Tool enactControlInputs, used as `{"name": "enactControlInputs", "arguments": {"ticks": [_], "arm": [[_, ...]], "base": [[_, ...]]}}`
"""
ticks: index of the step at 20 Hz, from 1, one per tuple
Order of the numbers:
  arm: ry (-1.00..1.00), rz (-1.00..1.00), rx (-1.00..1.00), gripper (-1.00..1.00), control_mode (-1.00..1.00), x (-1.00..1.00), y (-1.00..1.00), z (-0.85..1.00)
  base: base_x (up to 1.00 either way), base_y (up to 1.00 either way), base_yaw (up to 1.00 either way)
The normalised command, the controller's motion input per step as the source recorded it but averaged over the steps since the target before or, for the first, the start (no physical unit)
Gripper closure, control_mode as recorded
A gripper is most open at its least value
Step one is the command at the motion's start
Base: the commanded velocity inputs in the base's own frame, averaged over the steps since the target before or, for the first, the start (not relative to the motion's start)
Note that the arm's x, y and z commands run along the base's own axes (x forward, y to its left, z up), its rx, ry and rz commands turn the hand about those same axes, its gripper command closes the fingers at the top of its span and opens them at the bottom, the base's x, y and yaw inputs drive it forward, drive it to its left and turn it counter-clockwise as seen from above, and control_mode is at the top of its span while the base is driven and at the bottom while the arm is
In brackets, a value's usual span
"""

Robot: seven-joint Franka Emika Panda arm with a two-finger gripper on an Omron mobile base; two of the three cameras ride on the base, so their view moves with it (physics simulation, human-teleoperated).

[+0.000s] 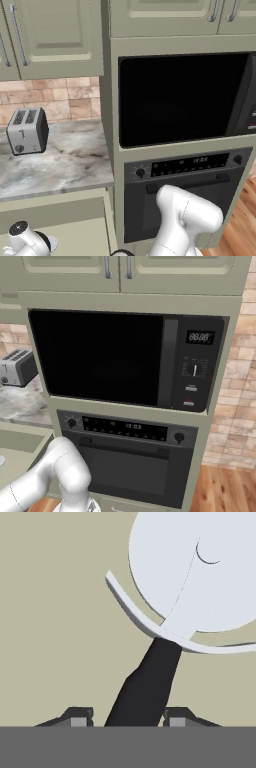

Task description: Take the pizza cutter from the drawer on the left and place it on the dining counter for cutting.

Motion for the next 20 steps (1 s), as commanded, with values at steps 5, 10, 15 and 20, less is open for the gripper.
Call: {"name": "enactControlInputs", "arguments": {"ticks": [5,10,15,20], "arm": [[0.00,0.00,0.00,1.00,-1.00,0.00,0.00,0.00],[0.00,0.00,0.00,1.00,-1.00,0.00,0.00,0.00],[0.00,0.00,0.00,1.00,-1.00,0.00,0.00,0.00],[0.00,0.00,0.00,1.00,-1.00,-0.20,0.00,0.09]], "base": [[0.00,0.00,0.00],[0.00,0.00,0.00],[0.00,0.00,0.00],[0.00,0.00,0.00]]}}
